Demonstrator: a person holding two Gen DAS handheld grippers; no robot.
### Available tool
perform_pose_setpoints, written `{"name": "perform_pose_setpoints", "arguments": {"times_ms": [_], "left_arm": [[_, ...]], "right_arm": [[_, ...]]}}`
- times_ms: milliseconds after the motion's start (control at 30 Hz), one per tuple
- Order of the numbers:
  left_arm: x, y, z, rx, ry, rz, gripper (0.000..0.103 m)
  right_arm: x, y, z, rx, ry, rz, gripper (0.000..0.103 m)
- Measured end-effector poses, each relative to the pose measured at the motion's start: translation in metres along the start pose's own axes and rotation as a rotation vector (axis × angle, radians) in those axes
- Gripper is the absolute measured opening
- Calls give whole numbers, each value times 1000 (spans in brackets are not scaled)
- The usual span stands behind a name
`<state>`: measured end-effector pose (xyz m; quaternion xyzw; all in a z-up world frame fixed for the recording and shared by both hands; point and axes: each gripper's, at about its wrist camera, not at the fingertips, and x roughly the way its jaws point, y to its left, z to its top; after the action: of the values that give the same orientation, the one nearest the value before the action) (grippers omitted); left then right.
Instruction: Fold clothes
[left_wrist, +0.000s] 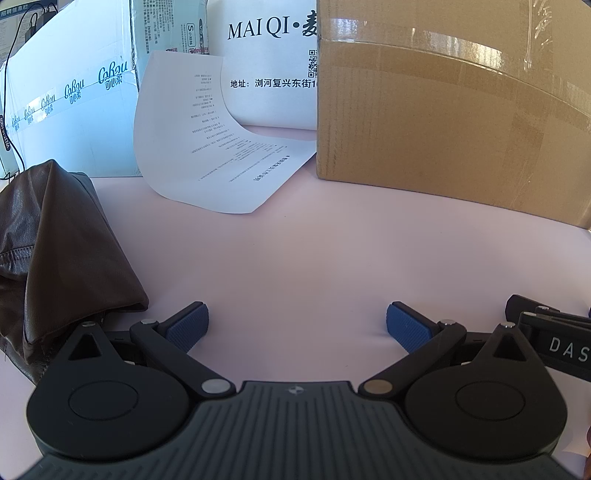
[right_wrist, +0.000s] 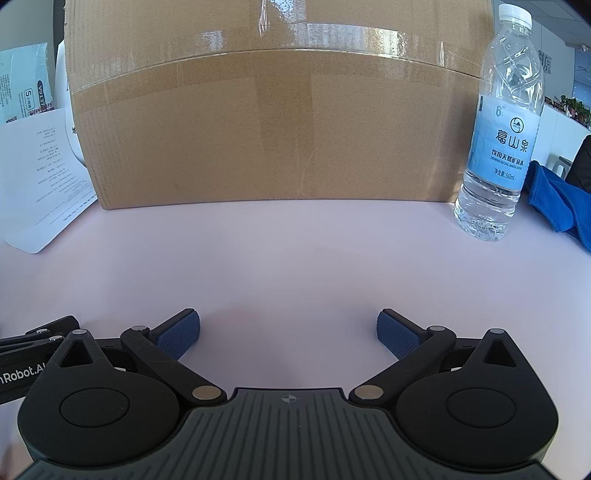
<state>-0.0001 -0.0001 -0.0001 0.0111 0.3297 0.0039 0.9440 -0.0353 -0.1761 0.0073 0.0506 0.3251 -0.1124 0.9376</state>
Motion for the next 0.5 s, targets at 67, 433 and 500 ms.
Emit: {"name": "perform_pose_setpoints", "arguments": {"times_ms": [67,433,500], "left_arm": [[0,0,-1,1,0,1,103],[-1,1,-9,7,2,7,103],[0,1,-8,8,2,10,103]], "right_arm": [[-1,1,0,-1,0,-1,103],[2,6,3,-21,5,-22,103],[2,7,3,-24,6,-29,103]]}}
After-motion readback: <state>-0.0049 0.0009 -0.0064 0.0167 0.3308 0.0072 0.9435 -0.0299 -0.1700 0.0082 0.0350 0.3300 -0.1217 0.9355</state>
